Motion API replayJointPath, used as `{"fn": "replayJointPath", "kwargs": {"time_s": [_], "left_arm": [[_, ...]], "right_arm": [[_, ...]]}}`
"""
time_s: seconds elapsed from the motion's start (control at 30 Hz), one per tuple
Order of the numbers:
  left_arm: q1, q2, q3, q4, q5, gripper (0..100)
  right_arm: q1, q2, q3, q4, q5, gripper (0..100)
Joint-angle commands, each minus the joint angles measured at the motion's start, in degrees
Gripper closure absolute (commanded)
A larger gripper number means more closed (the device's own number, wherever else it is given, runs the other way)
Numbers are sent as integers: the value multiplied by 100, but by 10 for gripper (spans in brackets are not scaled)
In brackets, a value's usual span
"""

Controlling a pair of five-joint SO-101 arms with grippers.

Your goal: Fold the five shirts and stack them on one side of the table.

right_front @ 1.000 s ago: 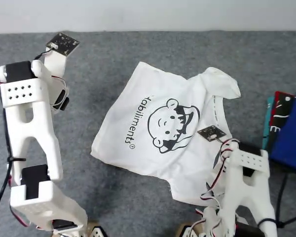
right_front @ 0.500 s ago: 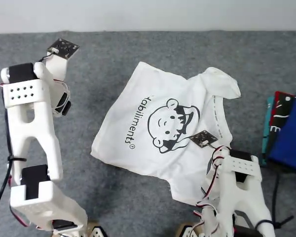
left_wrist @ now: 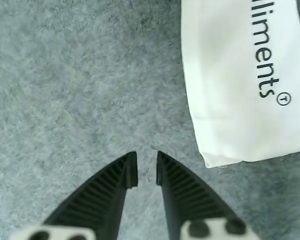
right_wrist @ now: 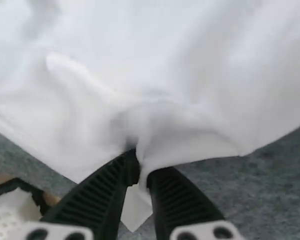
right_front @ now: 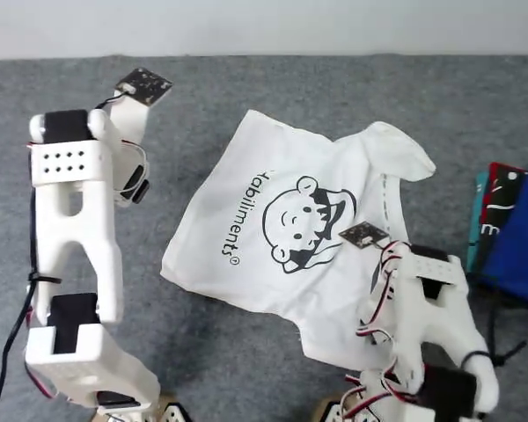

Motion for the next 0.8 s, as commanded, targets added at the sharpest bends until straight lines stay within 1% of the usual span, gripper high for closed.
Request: {"fn": "replayJointPath", "kwargs": {"time_s": [0.0, 0.23, 0.4, 0.5, 0.67, 0.77], "left_arm": [[62, -281, -40, 105, 26, 924], [105, -281, -31, 105, -9, 924], [299, -281, 180, 114, -396, 924], [431, -273, 541, 88, -466, 924], [563, -273, 1516, -369, -905, 919], [571, -273, 2000, -668, -1152, 874]], "right_arm": [[-84, -268, -457, 470, 53, 990], [-101, -1051, -1196, 1209, 53, 990], [-84, -1420, -1662, 1552, 53, 990], [-84, -1578, -1820, 1604, 53, 990], [-84, -1552, -1837, 1596, 53, 990], [-84, -1552, -1837, 1587, 53, 990]]}}
